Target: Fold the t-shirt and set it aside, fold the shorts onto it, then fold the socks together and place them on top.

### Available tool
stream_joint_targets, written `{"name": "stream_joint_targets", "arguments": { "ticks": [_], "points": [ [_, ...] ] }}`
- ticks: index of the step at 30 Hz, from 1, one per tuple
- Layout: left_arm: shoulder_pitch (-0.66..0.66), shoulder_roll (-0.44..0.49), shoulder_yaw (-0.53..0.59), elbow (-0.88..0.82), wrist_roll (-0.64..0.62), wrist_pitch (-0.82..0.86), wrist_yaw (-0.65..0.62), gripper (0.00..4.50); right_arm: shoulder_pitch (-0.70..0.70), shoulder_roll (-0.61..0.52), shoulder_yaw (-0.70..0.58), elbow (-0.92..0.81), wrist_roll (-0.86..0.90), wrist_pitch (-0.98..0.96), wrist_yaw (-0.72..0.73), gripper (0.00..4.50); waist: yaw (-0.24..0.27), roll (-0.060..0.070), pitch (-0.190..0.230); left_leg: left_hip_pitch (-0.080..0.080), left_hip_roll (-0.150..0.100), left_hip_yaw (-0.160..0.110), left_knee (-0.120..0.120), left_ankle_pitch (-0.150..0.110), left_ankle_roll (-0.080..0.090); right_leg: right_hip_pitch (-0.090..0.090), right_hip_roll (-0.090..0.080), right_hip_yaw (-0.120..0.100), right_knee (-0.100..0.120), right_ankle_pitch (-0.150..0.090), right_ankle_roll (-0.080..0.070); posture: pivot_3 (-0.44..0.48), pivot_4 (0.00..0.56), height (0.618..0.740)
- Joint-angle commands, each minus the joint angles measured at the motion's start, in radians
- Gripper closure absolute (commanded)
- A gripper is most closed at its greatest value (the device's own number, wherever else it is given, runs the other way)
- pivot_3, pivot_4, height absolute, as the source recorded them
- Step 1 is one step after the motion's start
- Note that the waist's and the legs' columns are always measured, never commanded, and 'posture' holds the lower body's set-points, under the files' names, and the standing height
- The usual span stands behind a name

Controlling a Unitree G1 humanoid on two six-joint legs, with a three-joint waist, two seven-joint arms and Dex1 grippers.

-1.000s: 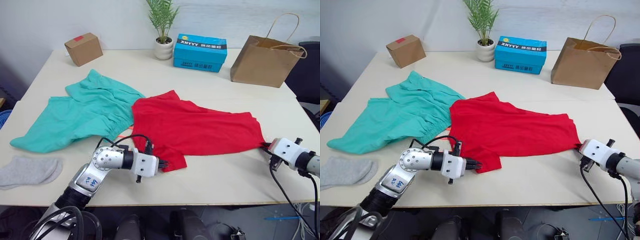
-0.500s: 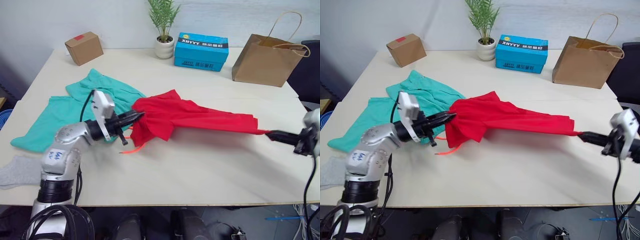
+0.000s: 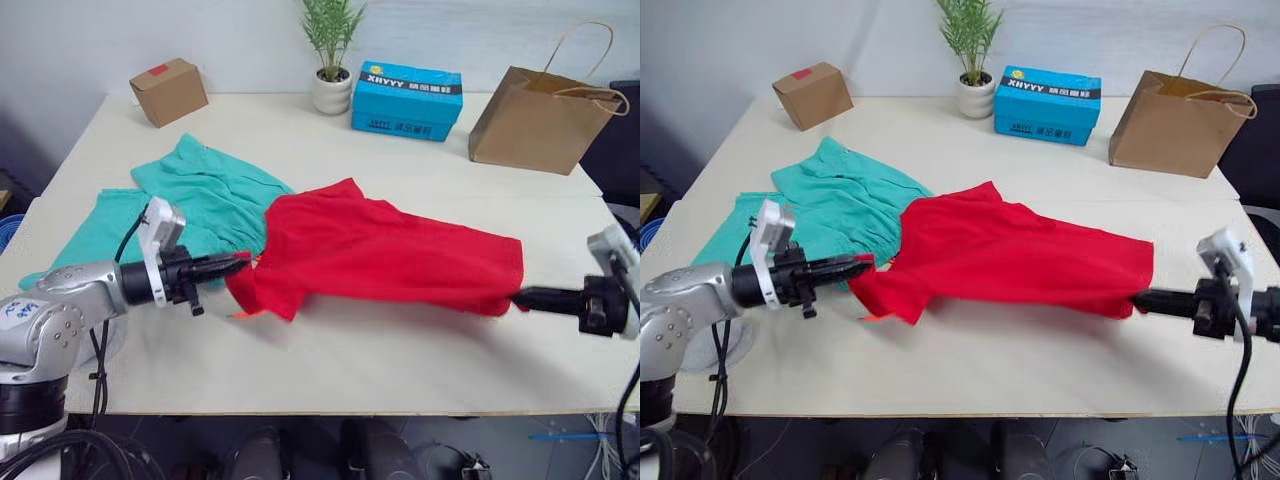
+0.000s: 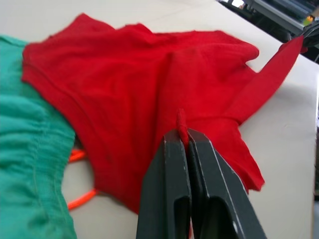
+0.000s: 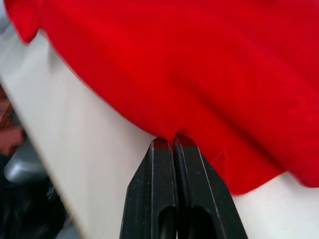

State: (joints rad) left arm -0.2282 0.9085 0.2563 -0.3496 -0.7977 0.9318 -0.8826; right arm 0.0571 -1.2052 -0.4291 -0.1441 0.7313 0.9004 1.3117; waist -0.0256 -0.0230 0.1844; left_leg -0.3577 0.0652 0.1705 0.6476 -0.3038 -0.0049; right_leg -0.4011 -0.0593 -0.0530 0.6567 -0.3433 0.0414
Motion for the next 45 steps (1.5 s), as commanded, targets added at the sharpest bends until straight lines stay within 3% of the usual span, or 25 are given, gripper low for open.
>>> {"name": "stream_joint_targets", "arguments": {
  "ticks": [1,5,7,10,11,15,18,21,24,26,31,33,35,37,41,45],
  "points": [
    [0.107,0.131,-0.011,-0.102,0.020,-0.040,-0.161,4.50,0.130,-0.066,-0.084,-0.124,0.018,0.047,0.116,4.47,-0.001,-0.001,0.000,0.000,0.000,0.000,-0.001,0.000,0.000,0.000,0.000,0.000,0.000,0.000,0.000,0.000,0.150,0.740],
    [0.056,0.131,-0.127,-0.029,0.139,-0.216,-0.226,4.50,0.128,-0.073,-0.039,-0.175,0.012,-0.009,0.144,4.47,-0.001,0.000,0.001,0.001,0.000,0.000,0.000,-0.003,0.001,0.001,-0.001,0.000,-0.001,0.000,-0.002,0.000,0.150,0.740],
    [-0.117,0.059,-0.176,0.088,0.170,-0.276,-0.232,4.50,-0.028,-0.043,0.036,-0.103,-0.021,-0.080,0.095,4.47,-0.001,-0.001,0.002,0.001,0.000,0.000,-0.001,-0.006,0.001,0.002,-0.001,0.000,-0.003,0.002,-0.003,0.000,0.150,0.740],
    [-0.551,-0.134,-0.186,0.457,0.302,-0.484,-0.080,4.50,-0.527,0.136,0.131,0.251,-0.218,-0.531,-0.066,4.47,-0.001,-0.006,0.010,0.003,0.000,0.000,0.003,-0.001,0.003,0.005,0.001,-0.002,-0.005,0.010,-0.005,0.000,0.150,0.740],
    [-0.698,-0.180,-0.178,0.608,0.368,-0.594,0.001,4.50,-0.697,0.185,0.152,0.391,-0.293,-0.692,-0.130,4.47,-0.002,-0.007,0.010,-0.007,0.000,-0.001,0.004,0.005,0.006,0.000,0.002,-0.005,-0.011,0.018,-0.005,0.000,0.150,0.740],
    [-1.176,-0.243,-0.082,1.093,0.501,-1.026,0.309,4.50,-1.225,0.249,0.213,0.873,-0.563,-1.191,-0.481,4.47,-0.008,-0.006,0.013,-0.029,-0.003,0.007,0.000,0.022,0.008,-0.027,0.001,0.001,-0.010,0.029,0.000,0.000,0.150,0.740],
    [-1.423,-0.213,-0.013,1.295,0.521,-1.267,0.421,4.50,-1.448,0.238,0.230,1.056,-0.671,-1.416,-0.667,4.47,-0.010,-0.006,0.013,-0.044,-0.002,0.010,-0.001,0.017,0.002,-0.049,0.001,0.000,0.001,0.020,-0.001,0.000,0.150,0.740],
    [-1.483,-0.200,0.007,1.345,0.508,-1.353,0.326,4.50,-1.488,0.229,0.248,1.128,-0.708,-1.506,-0.697,4.47,-0.009,-0.006,0.013,-0.049,-0.002,0.010,0.000,0.016,0.002,-0.062,0.000,-0.015,0.016,0.019,-0.002,0.000,0.150,0.740],
    [-1.412,-0.192,-0.017,1.296,0.493,-1.348,0.138,4.50,-1.422,0.234,0.236,1.134,-0.673,-1.533,-0.630,4.47,-0.008,-0.005,0.012,-0.047,-0.001,0.014,0.001,0.014,0.006,-0.062,-0.001,-0.027,0.020,0.019,-0.002,0.000,0.150,0.740],
    [-1.269,-0.191,-0.018,1.201,0.454,-1.257,0.042,4.50,-1.310,0.233,0.224,1.107,-0.640,-1.533,-0.566,4.47,-0.007,-0.005,0.012,-0.048,0.000,0.018,0.001,0.013,0.007,-0.062,-0.001,-0.029,0.019,0.019,-0.003,0.000,0.150,0.740],
    [-0.798,-0.162,-0.051,0.821,0.441,-1.079,-0.057,4.50,-0.964,0.225,0.204,0.979,-0.549,-1.459,-0.399,4.47,-0.009,-0.004,0.016,-0.052,0.001,0.018,0.008,0.012,0.006,-0.062,-0.004,-0.025,0.015,0.017,-0.005,0.000,0.150,0.740],
    [-0.508,-0.129,-0.096,0.569,0.437,-0.979,-0.113,4.50,-0.752,0.226,0.183,0.888,-0.490,-1.451,-0.306,4.47,-0.015,-0.004,0.017,-0.055,0.002,0.017,0.019,0.012,0.008,-0.061,-0.006,-0.022,0.021,0.018,-0.005,0.000,0.150,0.740],
    [-0.233,-0.075,-0.150,0.305,0.407,-0.845,-0.172,4.50,-0.531,0.218,0.182,0.803,-0.458,-1.451,-0.212,4.47,-0.021,-0.003,0.017,-0.046,0.002,0.016,0.020,0.011,0.009,-0.050,-0.007,-0.019,0.021,0.018,-0.005,0.000,0.150,0.740],
    [-0.086,-0.045,-0.166,0.130,0.357,-0.725,-0.165,4.50,-0.377,0.208,0.186,0.764,-0.465,-1.478,-0.173,4.47,-0.019,-0.003,0.017,-0.030,0.002,0.015,0.017,0.010,0.009,-0.035,-0.007,-0.018,0.011,0.018,-0.005,0.000,0.150,0.740],
    [0.078,0.017,-0.181,-0.041,0.354,-0.617,-0.182,4.50,-0.181,0.206,0.161,0.709,-0.459,-1.465,-0.156,4.47,-0.010,-0.003,0.017,-0.023,0.001,0.012,0.018,0.011,0.008,-0.025,-0.007,-0.018,0.012,0.021,-0.006,0.000,0.150,0.740],
    [0.184,0.080,-0.209,-0.096,0.405,-0.614,-0.218,4.50,-0.045,0.198,0.140,0.702,-0.467,-1.481,-0.143,4.47,-0.009,0.002,0.014,-0.002,0.001,0.011,0.010,0.010,0.006,-0.006,-0.006,-0.018,0.005,0.020,-0.008,0.000,0.150,0.740]
  ]
}}
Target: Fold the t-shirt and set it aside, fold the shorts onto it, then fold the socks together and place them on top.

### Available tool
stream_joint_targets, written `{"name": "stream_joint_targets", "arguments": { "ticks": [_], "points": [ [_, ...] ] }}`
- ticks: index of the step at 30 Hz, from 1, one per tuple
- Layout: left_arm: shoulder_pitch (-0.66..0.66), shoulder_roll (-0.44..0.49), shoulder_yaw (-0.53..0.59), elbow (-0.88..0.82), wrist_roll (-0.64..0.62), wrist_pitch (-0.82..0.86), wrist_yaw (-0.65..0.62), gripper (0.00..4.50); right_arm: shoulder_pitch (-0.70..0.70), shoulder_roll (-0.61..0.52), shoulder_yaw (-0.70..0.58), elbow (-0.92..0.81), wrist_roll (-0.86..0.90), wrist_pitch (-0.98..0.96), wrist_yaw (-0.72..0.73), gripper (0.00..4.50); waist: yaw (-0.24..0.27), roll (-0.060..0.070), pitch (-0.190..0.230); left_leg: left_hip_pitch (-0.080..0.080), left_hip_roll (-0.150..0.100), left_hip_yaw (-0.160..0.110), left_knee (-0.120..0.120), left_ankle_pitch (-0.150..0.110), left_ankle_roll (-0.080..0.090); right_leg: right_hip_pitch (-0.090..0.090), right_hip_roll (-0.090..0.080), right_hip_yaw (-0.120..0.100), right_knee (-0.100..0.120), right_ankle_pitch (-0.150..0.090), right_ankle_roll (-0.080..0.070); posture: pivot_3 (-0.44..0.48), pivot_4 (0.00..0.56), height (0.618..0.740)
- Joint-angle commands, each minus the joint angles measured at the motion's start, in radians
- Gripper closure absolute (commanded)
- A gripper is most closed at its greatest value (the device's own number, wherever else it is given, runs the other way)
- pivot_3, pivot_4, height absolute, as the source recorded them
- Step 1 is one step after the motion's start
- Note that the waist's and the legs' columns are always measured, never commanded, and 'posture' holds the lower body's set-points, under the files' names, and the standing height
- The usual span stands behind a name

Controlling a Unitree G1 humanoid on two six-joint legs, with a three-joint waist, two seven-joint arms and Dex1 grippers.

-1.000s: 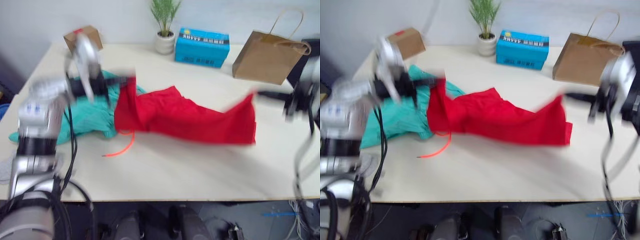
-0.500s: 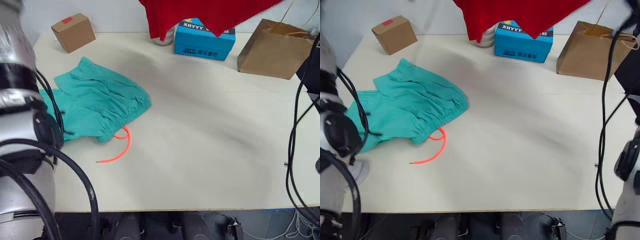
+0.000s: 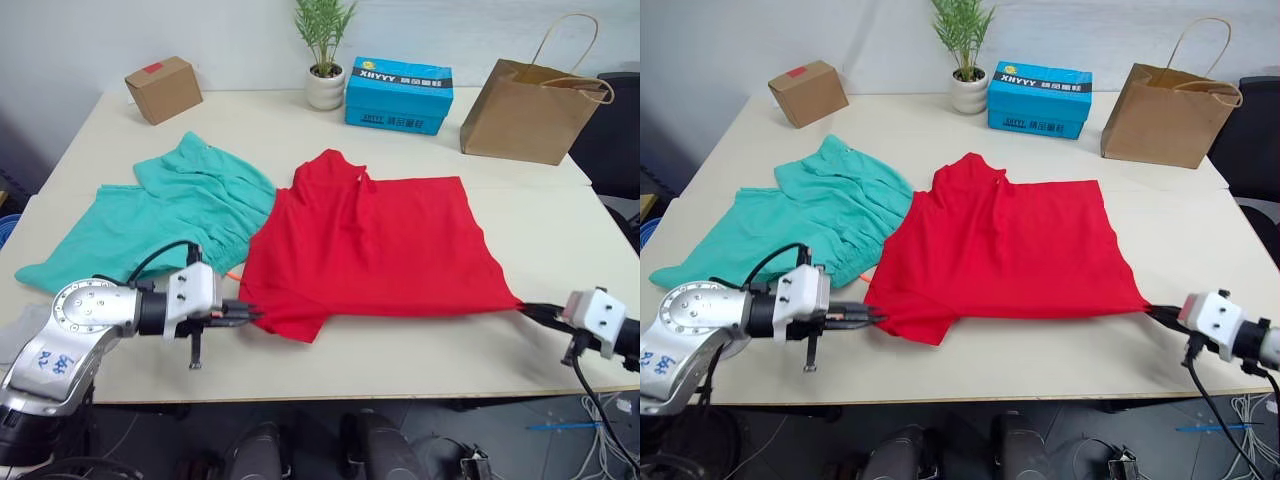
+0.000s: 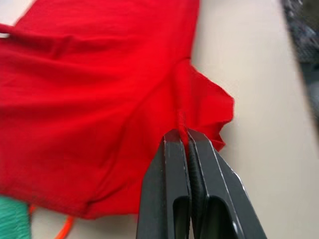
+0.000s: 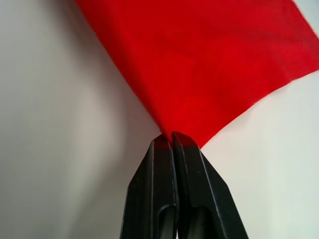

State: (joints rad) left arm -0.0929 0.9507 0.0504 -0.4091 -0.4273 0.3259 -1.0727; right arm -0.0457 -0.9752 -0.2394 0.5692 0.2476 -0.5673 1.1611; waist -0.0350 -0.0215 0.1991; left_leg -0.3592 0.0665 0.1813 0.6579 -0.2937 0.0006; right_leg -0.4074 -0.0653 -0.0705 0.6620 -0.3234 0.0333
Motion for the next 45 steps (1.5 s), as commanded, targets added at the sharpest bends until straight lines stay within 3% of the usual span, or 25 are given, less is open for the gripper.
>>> {"name": "stream_joint_targets", "arguments": {
  "ticks": [1,8,18,29,45],
  "points": [
    [0.065,0.046,-0.010,-0.039,0.054,-0.022,-0.030,4.50,0.083,-0.032,-0.057,-0.022,0.021,-0.007,0.010,4.47,0.002,0.000,0.000,0.001,0.000,0.000,-0.002,0.000,-0.001,0.000,0.000,0.000,-0.001,0.000,-0.001,0.000,0.150,0.740],
    [0.071,0.016,-0.022,-0.078,0.048,0.032,0.022,4.50,0.266,-0.069,-0.100,-0.145,0.051,0.085,0.053,4.47,0.008,0.002,-0.002,0.002,0.001,0.000,-0.010,0.000,-0.004,-0.001,0.002,0.000,-0.002,-0.005,-0.002,0.000,0.150,0.740],
    [0.039,0.077,0.011,-0.073,-0.084,0.321,0.012,4.50,0.392,-0.080,-0.154,-0.378,0.102,0.336,0.053,4.47,0.007,0.001,-0.003,0.002,0.001,-0.001,-0.010,-0.001,-0.005,-0.001,0.003,0.000,-0.002,-0.007,-0.002,0.000,0.150,0.740],
    [-0.198,-0.059,0.000,0.080,-0.179,0.588,0.140,4.50,0.169,-0.121,-0.065,-0.381,0.085,0.625,0.057,4.47,0.007,0.000,-0.003,0.002,0.001,-0.001,-0.009,-0.001,-0.005,-0.001,0.003,0.000,-0.002,-0.007,-0.001,0.000,0.150,0.740],
    [-0.281,-0.165,0.028,0.143,-0.230,0.756,0.262,4.50,-0.043,-0.083,0.009,-0.330,0.104,0.829,0.072,4.47,0.008,0.000,-0.003,0.001,0.001,-0.001,-0.008,-0.001,-0.005,-0.002,0.003,0.000,-0.001,-0.007,-0.001,0.000,0.150,0.740]
  ]
}}
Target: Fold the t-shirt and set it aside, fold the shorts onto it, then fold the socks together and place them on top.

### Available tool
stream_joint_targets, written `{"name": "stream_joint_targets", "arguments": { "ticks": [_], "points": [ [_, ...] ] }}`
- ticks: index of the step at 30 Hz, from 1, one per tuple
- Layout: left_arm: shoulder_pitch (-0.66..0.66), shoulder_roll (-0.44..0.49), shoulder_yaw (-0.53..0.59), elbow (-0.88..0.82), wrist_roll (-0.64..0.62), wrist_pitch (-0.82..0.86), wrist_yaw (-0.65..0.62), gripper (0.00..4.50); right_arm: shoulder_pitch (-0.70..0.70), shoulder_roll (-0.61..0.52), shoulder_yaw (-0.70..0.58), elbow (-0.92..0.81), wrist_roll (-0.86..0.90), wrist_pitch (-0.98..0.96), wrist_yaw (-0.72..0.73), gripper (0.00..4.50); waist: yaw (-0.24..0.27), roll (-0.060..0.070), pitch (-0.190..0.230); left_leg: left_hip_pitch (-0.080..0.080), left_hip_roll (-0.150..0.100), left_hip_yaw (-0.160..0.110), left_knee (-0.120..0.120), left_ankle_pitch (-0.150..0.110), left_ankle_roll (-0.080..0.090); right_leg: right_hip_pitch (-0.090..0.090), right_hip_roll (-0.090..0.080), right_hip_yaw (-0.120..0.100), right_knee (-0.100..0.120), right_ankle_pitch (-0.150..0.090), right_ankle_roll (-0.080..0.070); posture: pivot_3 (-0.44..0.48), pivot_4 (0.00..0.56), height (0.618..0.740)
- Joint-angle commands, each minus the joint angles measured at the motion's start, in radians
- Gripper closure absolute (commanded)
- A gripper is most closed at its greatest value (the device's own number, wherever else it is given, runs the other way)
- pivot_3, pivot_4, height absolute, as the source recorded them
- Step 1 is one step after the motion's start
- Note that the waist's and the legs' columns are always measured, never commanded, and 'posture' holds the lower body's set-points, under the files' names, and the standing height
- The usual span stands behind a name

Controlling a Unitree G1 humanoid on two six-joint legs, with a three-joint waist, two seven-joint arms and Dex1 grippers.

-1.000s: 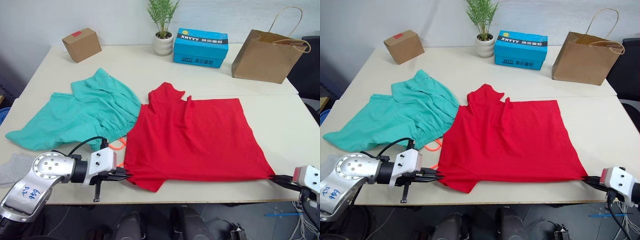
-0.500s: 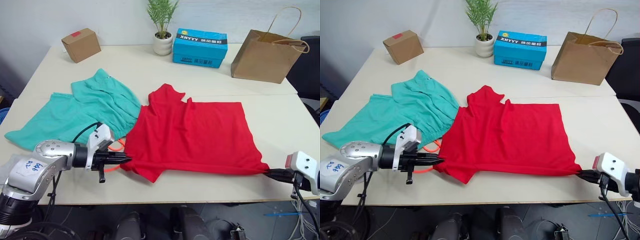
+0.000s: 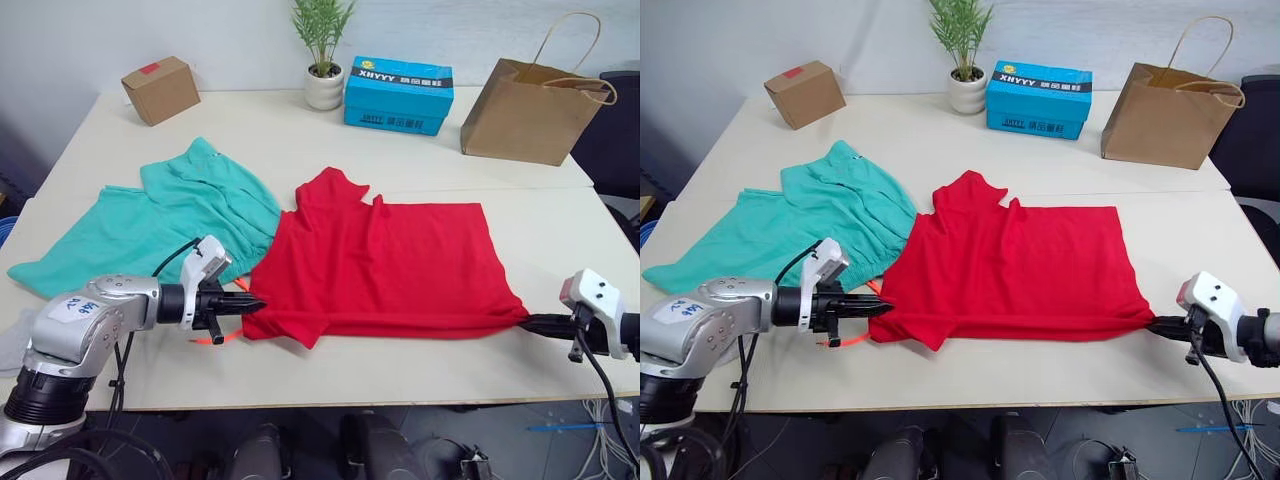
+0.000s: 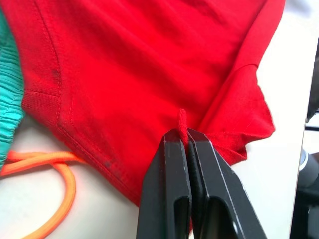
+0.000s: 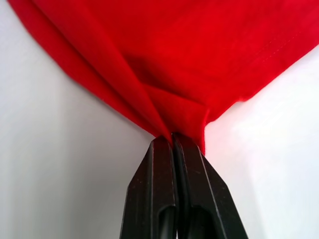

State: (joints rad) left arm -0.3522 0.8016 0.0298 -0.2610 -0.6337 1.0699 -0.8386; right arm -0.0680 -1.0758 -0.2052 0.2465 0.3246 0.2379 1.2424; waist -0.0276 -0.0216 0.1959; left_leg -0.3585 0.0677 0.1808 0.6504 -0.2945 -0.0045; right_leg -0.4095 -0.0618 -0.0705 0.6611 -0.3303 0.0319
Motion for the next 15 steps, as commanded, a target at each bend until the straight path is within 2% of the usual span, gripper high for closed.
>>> {"name": "stream_joint_targets", "arguments": {
  "ticks": [1,7,8,10,12,15],
  "points": [
    [-0.022,-0.024,0.055,-0.003,-0.024,0.011,0.036,4.50,-0.031,0.025,-0.028,-0.009,0.029,0.030,-0.019,4.47,0.000,0.000,0.000,0.000,0.000,0.000,0.000,0.000,0.000,0.000,0.000,0.000,0.000,0.000,0.000,0.000,0.150,0.740],
    [-0.013,-0.047,0.067,0.002,-0.027,0.015,0.059,4.50,-0.048,0.044,-0.038,-0.034,0.052,0.076,-0.031,4.47,0.000,0.000,0.000,0.000,0.000,0.000,0.001,0.000,0.000,0.000,0.000,0.000,0.000,0.000,0.000,0.000,0.150,0.740],
    [-0.010,-0.049,0.068,0.000,-0.027,0.015,0.061,4.50,-0.045,0.045,-0.046,-0.044,0.063,0.087,-0.030,4.30,0.000,0.000,0.000,0.000,0.000,0.000,0.001,0.000,0.000,0.000,0.000,0.000,0.000,0.000,0.000,0.000,0.150,0.740],
    [0.000,-0.053,0.074,-0.004,-0.028,0.014,0.067,4.06,-0.024,0.036,-0.066,-0.073,0.091,0.130,-0.023,3.93,0.000,0.000,0.000,0.000,0.000,0.000,0.001,0.000,0.000,0.000,0.000,0.000,0.000,0.000,0.000,0.000,0.150,0.740],
    [0.008,-0.063,0.092,-0.007,-0.028,0.010,0.084,3.58,0.001,0.025,-0.099,-0.093,0.106,0.152,-0.027,3.31,0.001,0.000,0.000,0.000,0.000,0.000,0.001,0.000,0.000,0.000,0.000,0.000,0.000,0.000,0.000,0.000,0.150,0.740],
    [0.024,-0.094,0.148,-0.005,-0.017,-0.054,0.112,2.58,0.041,0.013,-0.177,-0.112,0.113,0.150,-0.040,2.16,0.001,0.000,0.000,-0.001,0.000,0.000,0.001,0.000,0.000,0.000,0.000,0.000,0.000,0.000,0.000,0.000,0.150,0.740]
  ]
}}
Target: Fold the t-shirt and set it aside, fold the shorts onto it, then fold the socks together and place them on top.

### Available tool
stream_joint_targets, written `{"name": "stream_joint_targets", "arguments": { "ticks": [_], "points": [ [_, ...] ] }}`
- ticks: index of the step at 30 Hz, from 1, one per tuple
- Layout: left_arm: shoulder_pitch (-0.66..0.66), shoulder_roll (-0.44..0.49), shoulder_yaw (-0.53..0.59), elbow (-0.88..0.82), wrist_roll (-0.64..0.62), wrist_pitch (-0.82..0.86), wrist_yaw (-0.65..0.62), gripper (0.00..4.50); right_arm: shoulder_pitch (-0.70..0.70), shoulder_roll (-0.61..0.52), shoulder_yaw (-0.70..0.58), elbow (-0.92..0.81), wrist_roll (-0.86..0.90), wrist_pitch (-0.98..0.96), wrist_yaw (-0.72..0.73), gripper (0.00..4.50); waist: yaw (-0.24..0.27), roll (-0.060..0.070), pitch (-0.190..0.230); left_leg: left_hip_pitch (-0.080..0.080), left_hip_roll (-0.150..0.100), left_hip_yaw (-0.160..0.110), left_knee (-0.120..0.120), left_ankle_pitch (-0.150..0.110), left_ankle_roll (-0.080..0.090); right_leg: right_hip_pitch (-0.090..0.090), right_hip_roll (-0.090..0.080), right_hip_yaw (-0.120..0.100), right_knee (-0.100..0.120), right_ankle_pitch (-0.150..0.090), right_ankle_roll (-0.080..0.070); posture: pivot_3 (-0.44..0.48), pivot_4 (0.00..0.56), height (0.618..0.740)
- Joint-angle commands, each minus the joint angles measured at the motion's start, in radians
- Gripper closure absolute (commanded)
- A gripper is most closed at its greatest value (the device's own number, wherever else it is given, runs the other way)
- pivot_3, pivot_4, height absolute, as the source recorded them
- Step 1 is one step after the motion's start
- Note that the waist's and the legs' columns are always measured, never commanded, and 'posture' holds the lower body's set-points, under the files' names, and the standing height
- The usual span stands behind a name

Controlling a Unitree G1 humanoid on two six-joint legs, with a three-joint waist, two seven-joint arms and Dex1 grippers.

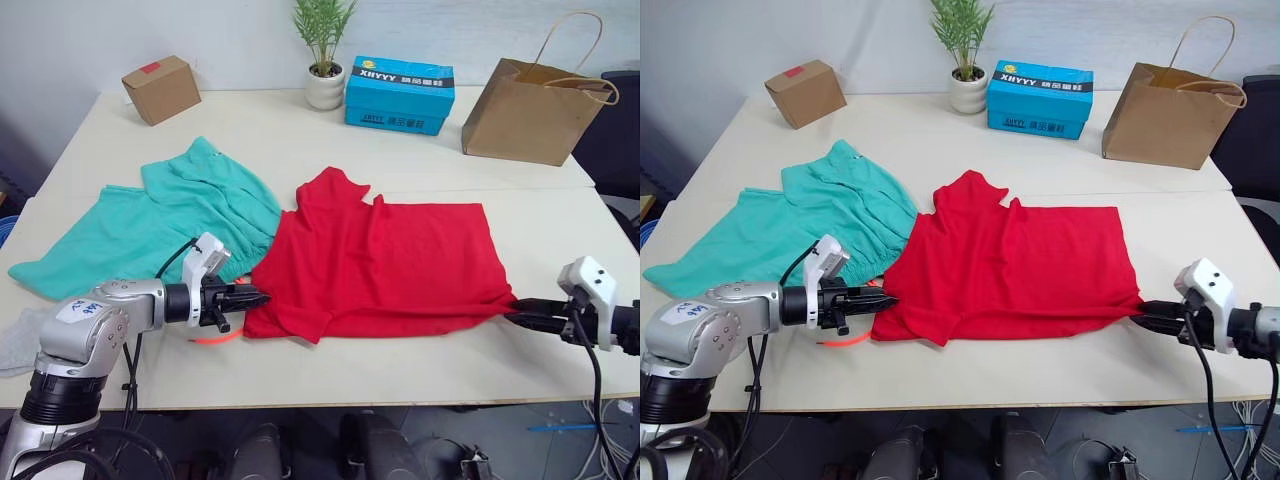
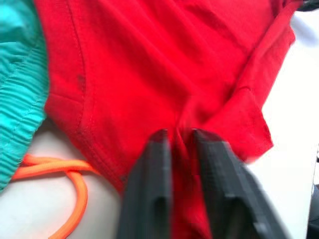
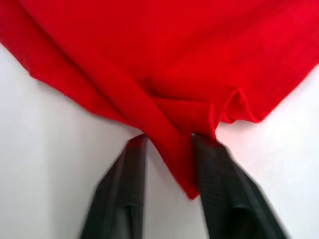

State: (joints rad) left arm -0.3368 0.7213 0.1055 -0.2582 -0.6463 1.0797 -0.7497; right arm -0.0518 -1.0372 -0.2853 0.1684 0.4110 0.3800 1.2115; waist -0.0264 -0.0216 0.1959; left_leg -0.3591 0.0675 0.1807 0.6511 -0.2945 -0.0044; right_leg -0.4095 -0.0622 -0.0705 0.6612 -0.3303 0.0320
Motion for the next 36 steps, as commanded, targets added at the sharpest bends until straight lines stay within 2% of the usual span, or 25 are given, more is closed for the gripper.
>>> {"name": "stream_joint_targets", "arguments": {
  "ticks": [1,4,7,8,10,12,15,18,19,24,30,36],
  "points": [
    [0.012,-0.030,0.100,-0.005,0.000,-0.100,0.037,2.32,0.036,-0.022,-0.128,-0.040,0.026,-0.009,-0.018,1.89,0.000,0.000,0.000,0.000,0.000,0.000,0.000,0.000,0.000,0.000,0.000,0.000,0.000,0.000,0.000,0.000,0.150,0.740],
    [0.026,-0.060,0.159,-0.005,0.024,-0.233,0.043,1.41,0.058,0.002,-0.204,-0.068,0.031,-0.043,-0.049,0.89,0.000,0.000,0.000,0.000,0.000,0.000,0.000,0.000,0.000,0.000,0.000,0.000,0.000,0.000,0.000,0.000,0.150,0.740],
    [0.067,-0.030,0.190,-0.042,0.013,-0.346,-0.058,1.41,0.092,0.026,-0.252,-0.158,0.095,-0.014,-0.026,0.89,-0.003,0.000,0.000,0.000,0.000,0.000,-0.001,0.000,0.000,0.000,0.000,0.000,0.000,0.000,0.000,0.000,0.150,0.740],
    [0.102,0.002,0.176,-0.062,0.036,-0.417,-0.130,1.38,0.109,0.038,-0.257,-0.204,0.118,-0.005,-0.017,1.07,-0.004,-0.001,0.000,0.000,0.000,0.000,-0.001,0.000,-0.001,0.000,0.001,0.000,0.000,0.000,0.000,0.000,0.150,0.740],
    [0.177,0.082,0.120,-0.080,0.116,-0.567,-0.258,1.80,0.151,0.056,-0.235,-0.293,0.130,-0.022,0.011,1.58,-0.005,-0.001,-0.001,0.001,0.001,0.000,-0.003,0.000,-0.002,0.000,0.002,0.000,-0.001,0.000,0.000,0.000,0.150,0.740],
    [0.224,0.125,0.078,-0.084,0.153,-0.655,-0.337,2.31,0.190,0.068,-0.192,-0.353,0.107,-0.065,0.034,2.29,-0.002,0.000,-0.001,0.001,0.002,0.000,-0.003,-0.001,-0.003,-0.001,0.002,0.000,-0.002,0.000,-0.001,0.000,0.150,0.740],
    [0.269,0.151,0.007,-0.090,0.210,-0.755,-0.397,3.28,0.217,0.109,-0.114,-0.399,0.062,-0.138,0.029,3.36,0.002,-0.001,-0.001,0.001,0.001,0.000,-0.003,-0.002,-0.001,0.000,0.001,0.000,-0.002,0.000,-0.001,0.000,0.150,0.740],
    [0.282,0.136,-0.078,-0.074,0.291,-0.848,-0.405,4.21,0.226,0.141,-0.044,-0.393,0.005,-0.210,0.015,4.38,0.003,-0.002,-0.002,0.000,0.000,0.000,-0.003,-0.003,0.000,0.000,0.000,0.000,-0.002,0.000,0.000,0.000,0.150,0.740],
    [0.274,0.121,-0.103,-0.065,0.305,-0.861,-0.398,4.49,0.226,0.147,-0.030,-0.385,-0.008,-0.223,0.011,4.50,0.002,-0.002,-0.002,0.000,0.000,0.000,-0.003,-0.003,0.000,0.000,-0.001,0.000,-0.003,0.000,0.000,0.000,0.150,0.740],
    [0.234,0.095,-0.218,-0.028,0.378,-0.927,-0.429,4.49,0.232,0.163,-0.001,-0.366,-0.029,-0.254,-0.009,4.50,0.000,-0.002,-0.002,0.000,0.000,0.000,-0.003,-0.003,0.000,0.000,0.000,0.000,-0.003,0.000,0.000,0.000,0.150,0.740],
    [0.158,0.010,-0.300,0.011,0.449,-0.944,-0.368,4.49,0.252,0.172,-0.010,-0.372,-0.032,-0.274,-0.026,4.50,0.000,-0.002,-0.002,0.000,0.000,0.000,-0.002,-0.003,0.000,0.000,0.000,0.000,-0.002,0.000,0.000,0.000,0.150,0.740],
    [0.104,-0.066,-0.320,0.052,0.457,-0.910,-0.320,4.49,0.270,0.181,-0.025,-0.414,-0.014,-0.252,-0.066,4.50,-0.001,-0.003,-0.002,0.000,0.000,0.000,-0.002,-0.003,0.001,0.000,0.000,0.000,-0.002,0.000,0.000,0.000,0.150,0.740]
  ]
}}
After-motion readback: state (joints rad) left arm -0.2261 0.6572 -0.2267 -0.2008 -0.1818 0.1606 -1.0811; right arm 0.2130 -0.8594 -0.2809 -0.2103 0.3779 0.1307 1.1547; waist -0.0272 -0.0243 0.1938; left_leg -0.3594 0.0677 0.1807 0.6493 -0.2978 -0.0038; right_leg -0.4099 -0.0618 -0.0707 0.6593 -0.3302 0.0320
